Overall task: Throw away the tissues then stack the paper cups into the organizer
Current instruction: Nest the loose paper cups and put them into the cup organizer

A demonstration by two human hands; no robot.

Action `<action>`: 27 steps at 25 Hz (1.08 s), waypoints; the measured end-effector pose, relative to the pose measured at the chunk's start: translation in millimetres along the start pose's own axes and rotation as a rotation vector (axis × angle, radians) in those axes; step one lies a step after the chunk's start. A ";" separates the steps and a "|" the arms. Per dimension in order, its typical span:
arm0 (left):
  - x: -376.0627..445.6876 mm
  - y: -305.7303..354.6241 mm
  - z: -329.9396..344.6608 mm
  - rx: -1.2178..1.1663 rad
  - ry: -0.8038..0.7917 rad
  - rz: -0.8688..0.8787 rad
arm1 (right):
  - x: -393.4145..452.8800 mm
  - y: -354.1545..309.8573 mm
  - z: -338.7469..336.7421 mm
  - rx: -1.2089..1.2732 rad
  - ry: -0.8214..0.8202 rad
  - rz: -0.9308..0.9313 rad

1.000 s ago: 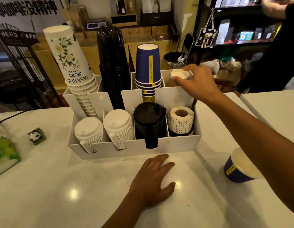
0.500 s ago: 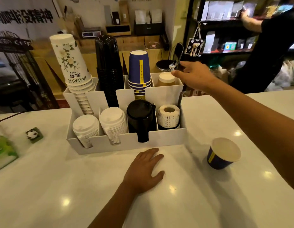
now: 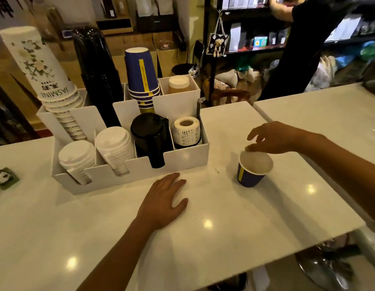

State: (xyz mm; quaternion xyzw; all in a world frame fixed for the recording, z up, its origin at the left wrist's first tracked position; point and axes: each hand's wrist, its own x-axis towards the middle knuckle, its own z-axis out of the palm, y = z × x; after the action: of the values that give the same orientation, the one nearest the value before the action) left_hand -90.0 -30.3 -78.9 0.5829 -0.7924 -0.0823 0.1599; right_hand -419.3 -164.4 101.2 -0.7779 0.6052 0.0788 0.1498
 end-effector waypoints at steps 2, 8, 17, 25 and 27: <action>-0.5 0.2 -0.6 -0.010 0.005 0.006 | -7.8 10.0 11.9 -0.028 -0.081 0.021; -2.9 4.0 -5.0 -0.032 0.007 -0.009 | -22.5 26.4 33.9 0.191 -0.043 0.140; -5.7 5.1 -6.4 -0.072 0.017 -0.054 | -80.7 -15.6 86.6 0.695 0.183 -0.004; -9.5 8.0 -6.8 -0.183 -0.021 -0.183 | -122.4 -76.8 141.0 1.160 0.287 0.021; -19.0 20.5 -9.6 -0.321 0.014 -0.310 | -127.8 -87.0 152.7 1.234 0.317 0.058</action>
State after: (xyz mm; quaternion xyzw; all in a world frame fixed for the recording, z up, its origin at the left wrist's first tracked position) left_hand -99.9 -5.5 -66.4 0.6654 -0.6687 -0.2270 0.2418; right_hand -358.9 22.5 8.1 -0.5339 0.5748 -0.3965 0.4768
